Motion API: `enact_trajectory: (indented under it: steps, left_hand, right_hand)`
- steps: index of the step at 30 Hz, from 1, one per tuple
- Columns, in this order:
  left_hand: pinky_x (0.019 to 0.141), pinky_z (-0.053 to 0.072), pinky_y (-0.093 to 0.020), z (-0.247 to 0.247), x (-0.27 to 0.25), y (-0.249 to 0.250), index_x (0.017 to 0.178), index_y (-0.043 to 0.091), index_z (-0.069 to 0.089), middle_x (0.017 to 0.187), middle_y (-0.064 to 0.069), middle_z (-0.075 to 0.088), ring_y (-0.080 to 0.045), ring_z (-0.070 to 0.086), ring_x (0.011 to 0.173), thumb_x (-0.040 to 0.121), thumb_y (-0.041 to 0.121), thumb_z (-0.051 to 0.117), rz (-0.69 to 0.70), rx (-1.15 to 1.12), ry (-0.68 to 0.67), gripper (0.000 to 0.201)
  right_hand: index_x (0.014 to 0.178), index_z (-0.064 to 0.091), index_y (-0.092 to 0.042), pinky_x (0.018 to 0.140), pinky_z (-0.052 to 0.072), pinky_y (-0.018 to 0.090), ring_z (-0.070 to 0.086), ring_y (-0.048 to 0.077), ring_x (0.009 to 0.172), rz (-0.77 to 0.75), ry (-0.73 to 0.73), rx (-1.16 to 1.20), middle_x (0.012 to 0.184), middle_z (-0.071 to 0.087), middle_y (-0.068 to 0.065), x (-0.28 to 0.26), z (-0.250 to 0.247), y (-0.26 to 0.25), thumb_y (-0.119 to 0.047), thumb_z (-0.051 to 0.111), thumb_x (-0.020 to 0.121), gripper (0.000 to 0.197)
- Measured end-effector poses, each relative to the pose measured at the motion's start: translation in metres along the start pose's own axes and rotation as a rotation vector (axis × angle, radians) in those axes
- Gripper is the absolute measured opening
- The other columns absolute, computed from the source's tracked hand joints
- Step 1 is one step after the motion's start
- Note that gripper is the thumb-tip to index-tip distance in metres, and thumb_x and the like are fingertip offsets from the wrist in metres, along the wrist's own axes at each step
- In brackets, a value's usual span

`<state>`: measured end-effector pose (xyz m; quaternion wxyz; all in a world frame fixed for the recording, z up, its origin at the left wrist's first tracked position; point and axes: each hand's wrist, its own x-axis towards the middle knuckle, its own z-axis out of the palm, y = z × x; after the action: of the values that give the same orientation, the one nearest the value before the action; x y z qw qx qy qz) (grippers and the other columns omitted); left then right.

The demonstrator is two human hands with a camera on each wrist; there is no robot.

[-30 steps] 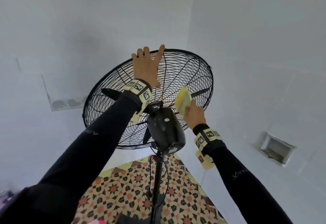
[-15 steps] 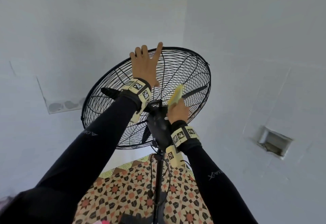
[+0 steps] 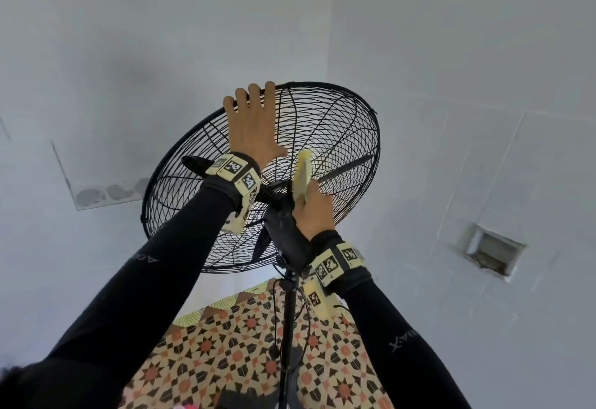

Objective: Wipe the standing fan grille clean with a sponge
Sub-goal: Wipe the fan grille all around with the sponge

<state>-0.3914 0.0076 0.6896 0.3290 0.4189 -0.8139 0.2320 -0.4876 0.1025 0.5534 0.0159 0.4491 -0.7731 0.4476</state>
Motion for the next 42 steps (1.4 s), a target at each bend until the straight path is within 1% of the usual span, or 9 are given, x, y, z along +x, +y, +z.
enact_trajectory:
  steps: [7, 12, 15, 18, 25, 27, 31, 37, 42]
  left_hand:
    - [0.107, 0.036, -0.056, -0.001, -0.001, 0.008, 0.156, 0.013, 0.024, 0.143, -0.017, 0.043, -0.04, 0.045, 0.126, 0.055, 0.064, 0.093, 0.025, -0.066, 0.024, 0.133]
    - [0.109, 0.034, -0.056, 0.003, -0.002, 0.002, 0.155, 0.013, 0.023, 0.143, -0.018, 0.043, -0.041, 0.044, 0.127, 0.055, 0.063, 0.094, 0.003, -0.086, 0.043, 0.132]
    - [0.11, 0.033, -0.055, 0.002, -0.005, 0.0, 0.157, 0.014, 0.021, 0.144, -0.017, 0.042, -0.04, 0.043, 0.128, 0.058, 0.064, 0.091, 0.02, -0.085, 0.042, 0.132]
    - [0.111, 0.033, -0.056, 0.0, -0.005, 0.005, 0.157, 0.013, 0.021, 0.145, -0.017, 0.042, -0.04, 0.044, 0.129, 0.059, 0.063, 0.092, 0.029, -0.1, 0.039, 0.131]
    - [0.11, 0.033, -0.056, 0.003, -0.005, 0.0, 0.157, 0.012, 0.021, 0.144, -0.018, 0.042, -0.041, 0.044, 0.128, 0.058, 0.063, 0.093, 0.002, -0.094, 0.046, 0.132]
    - [0.109, 0.034, -0.056, 0.003, -0.007, 0.001, 0.157, 0.013, 0.021, 0.144, -0.018, 0.042, -0.041, 0.044, 0.127, 0.058, 0.063, 0.092, 0.017, -0.09, 0.051, 0.132]
    - [0.11, 0.034, -0.056, -0.001, -0.009, 0.006, 0.156, 0.013, 0.023, 0.144, -0.017, 0.043, -0.04, 0.045, 0.128, 0.058, 0.061, 0.093, 0.024, -0.105, 0.05, 0.13]
    - [0.109, 0.034, -0.056, 0.001, -0.007, 0.0, 0.155, 0.013, 0.023, 0.142, -0.018, 0.043, -0.041, 0.045, 0.126, 0.057, 0.06, 0.094, 0.005, -0.111, 0.052, 0.13]
    - [0.107, 0.035, -0.055, -0.001, -0.009, 0.005, 0.154, 0.013, 0.025, 0.14, -0.016, 0.045, -0.039, 0.046, 0.124, 0.055, 0.061, 0.095, 0.032, -0.111, 0.067, 0.131]
  right_hand:
    - [0.128, 0.058, 0.001, 0.091, 0.049, 0.036, 0.062, 0.039, 0.114, 0.217, 0.211, 0.079, 0.122, 0.067, 0.022, 0.013, -0.033, 0.008, -0.019, 0.048, 0.103, 0.034]
    - [0.108, 0.066, -0.002, 0.065, 0.044, 0.031, 0.065, 0.035, 0.082, -0.049, 0.095, 0.043, 0.095, 0.071, 0.017, -0.011, -0.011, -0.002, -0.023, 0.052, 0.099, 0.026]
    - [0.108, 0.069, -0.005, 0.074, 0.055, 0.038, 0.066, 0.036, 0.087, 0.071, 0.265, 0.077, 0.096, 0.072, 0.018, -0.006, -0.025, 0.003, -0.024, 0.053, 0.096, 0.027]
    - [0.112, 0.065, -0.002, 0.078, 0.044, 0.031, 0.064, 0.038, 0.1, 0.213, 0.373, 0.14, 0.108, 0.07, 0.02, 0.009, -0.042, 0.003, -0.021, 0.049, 0.1, 0.027]
    - [0.113, 0.069, 0.002, 0.048, 0.034, 0.006, 0.058, 0.016, 0.066, -0.052, 0.2, 0.125, 0.089, 0.066, 0.012, -0.001, -0.034, -0.017, -0.019, 0.052, 0.099, 0.03]
    - [0.107, 0.07, -0.001, 0.05, 0.033, 0.005, 0.061, 0.021, 0.071, 0.011, 0.276, 0.14, 0.086, 0.064, 0.007, 0.0, -0.041, -0.011, -0.025, 0.05, 0.097, 0.032]
    - [0.112, 0.066, 0.001, 0.078, 0.046, 0.029, 0.065, 0.037, 0.103, 0.233, 0.34, 0.162, 0.109, 0.07, 0.019, 0.014, -0.043, -0.008, -0.021, 0.052, 0.1, 0.028]
    - [0.108, 0.069, -0.003, 0.052, 0.034, 0.008, 0.057, 0.023, 0.073, -0.088, 0.172, 0.032, 0.088, 0.068, 0.009, -0.004, -0.036, -0.006, -0.023, 0.051, 0.1, 0.028]
    - [0.113, 0.063, 0.001, 0.078, 0.043, 0.027, 0.064, 0.036, 0.106, 0.2, 0.348, 0.116, 0.114, 0.069, 0.02, 0.013, -0.056, -0.003, -0.021, 0.047, 0.104, 0.029]
